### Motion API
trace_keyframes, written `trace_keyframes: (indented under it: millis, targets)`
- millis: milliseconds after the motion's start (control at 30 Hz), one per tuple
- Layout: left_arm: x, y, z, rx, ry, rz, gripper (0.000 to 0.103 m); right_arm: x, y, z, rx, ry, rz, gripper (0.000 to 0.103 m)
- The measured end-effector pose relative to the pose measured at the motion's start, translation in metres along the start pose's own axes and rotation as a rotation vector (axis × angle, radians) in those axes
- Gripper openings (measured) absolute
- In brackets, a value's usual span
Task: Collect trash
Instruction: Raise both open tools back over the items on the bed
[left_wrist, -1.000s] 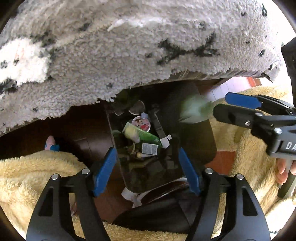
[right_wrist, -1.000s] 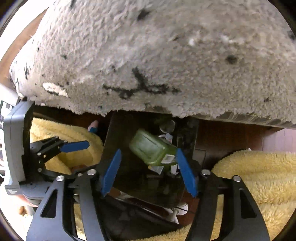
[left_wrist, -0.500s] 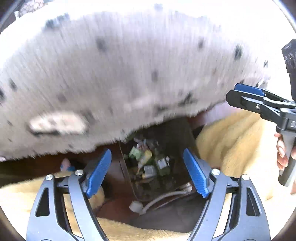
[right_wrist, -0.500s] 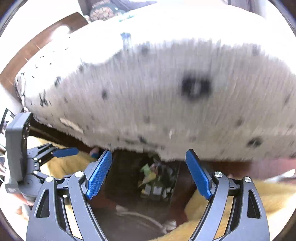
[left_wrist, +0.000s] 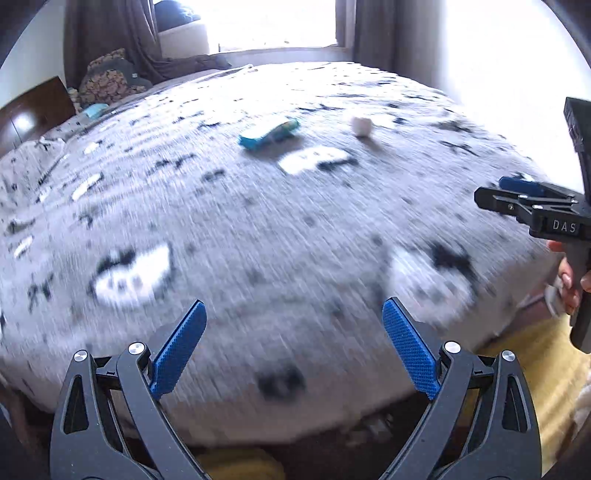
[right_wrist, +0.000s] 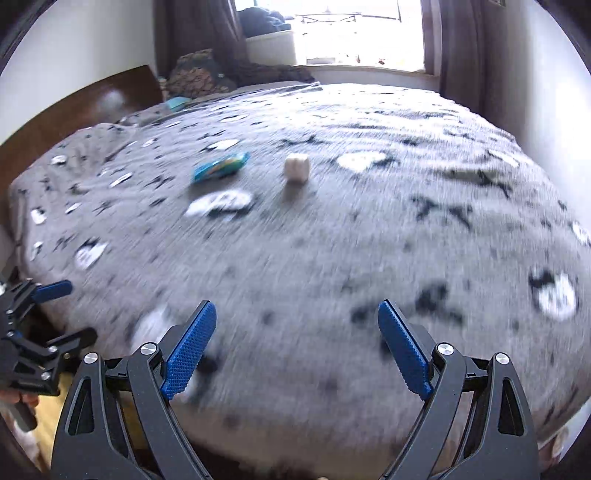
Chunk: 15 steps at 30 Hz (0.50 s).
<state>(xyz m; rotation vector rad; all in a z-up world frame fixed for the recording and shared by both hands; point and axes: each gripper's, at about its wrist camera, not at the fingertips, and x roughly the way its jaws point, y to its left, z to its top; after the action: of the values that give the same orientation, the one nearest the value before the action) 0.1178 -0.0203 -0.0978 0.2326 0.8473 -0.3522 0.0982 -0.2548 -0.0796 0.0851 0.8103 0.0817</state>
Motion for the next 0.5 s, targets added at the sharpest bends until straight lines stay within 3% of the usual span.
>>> trace_keyframes:
  millis: [67,167,267,500]
  targets:
    - [0.017,0.005,0.019,0.022,0.005,0.041,0.091,0.020,0.005,0.018,-0.011,0.006,-0.014,0.090]
    - [0.041,0.015,0.035,0.003,0.027,0.024,0.090,0.045,0.010,0.038,-0.028,0.013,-0.029,0.089]
    - [0.064,0.026,0.054,-0.013,0.032,0.064,0.086,0.069,0.012,0.059,-0.032,0.006,-0.045,0.087]
    - [0.108,0.044,0.104,-0.074,-0.019,0.064,0.081,0.115,0.004,0.097,0.100,0.009,-0.017,0.071]
